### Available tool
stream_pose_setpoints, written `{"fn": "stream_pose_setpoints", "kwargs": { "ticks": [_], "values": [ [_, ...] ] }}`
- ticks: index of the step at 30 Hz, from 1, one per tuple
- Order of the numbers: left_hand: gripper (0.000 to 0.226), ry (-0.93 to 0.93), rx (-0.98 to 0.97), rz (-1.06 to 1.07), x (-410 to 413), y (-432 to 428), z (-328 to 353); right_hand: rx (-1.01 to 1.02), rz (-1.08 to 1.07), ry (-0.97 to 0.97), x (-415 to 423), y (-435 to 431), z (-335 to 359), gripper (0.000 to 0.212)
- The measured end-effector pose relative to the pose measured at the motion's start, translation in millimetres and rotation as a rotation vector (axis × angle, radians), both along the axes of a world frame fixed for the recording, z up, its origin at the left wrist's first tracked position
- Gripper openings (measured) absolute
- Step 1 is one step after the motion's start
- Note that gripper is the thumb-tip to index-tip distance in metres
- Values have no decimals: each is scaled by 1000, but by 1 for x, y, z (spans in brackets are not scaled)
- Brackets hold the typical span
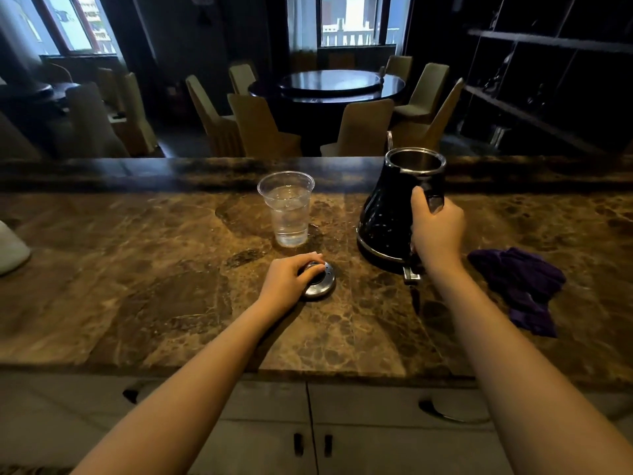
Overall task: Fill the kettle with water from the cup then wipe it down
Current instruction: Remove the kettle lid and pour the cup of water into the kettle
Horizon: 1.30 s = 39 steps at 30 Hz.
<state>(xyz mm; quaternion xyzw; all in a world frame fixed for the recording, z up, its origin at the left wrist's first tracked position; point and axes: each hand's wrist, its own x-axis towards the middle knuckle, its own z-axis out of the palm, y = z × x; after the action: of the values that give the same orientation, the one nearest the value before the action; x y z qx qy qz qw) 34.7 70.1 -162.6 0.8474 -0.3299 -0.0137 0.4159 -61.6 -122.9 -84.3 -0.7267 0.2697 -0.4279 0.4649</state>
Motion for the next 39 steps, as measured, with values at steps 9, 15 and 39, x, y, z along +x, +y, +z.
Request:
{"fn": "stream_pose_setpoints", "kwargs": {
  "ticks": [9,15,39],
  "values": [
    [32,218,-60,-7,5,2,9,-1,-4,-17,-1,1,0,34],
    [31,241,-296,395,32,10,18,5,1,-31,0,0,-2,34],
    [84,234,-533,72,85,-43,41,41,-9,-20,-1,-2,-1,39]
  ]
}}
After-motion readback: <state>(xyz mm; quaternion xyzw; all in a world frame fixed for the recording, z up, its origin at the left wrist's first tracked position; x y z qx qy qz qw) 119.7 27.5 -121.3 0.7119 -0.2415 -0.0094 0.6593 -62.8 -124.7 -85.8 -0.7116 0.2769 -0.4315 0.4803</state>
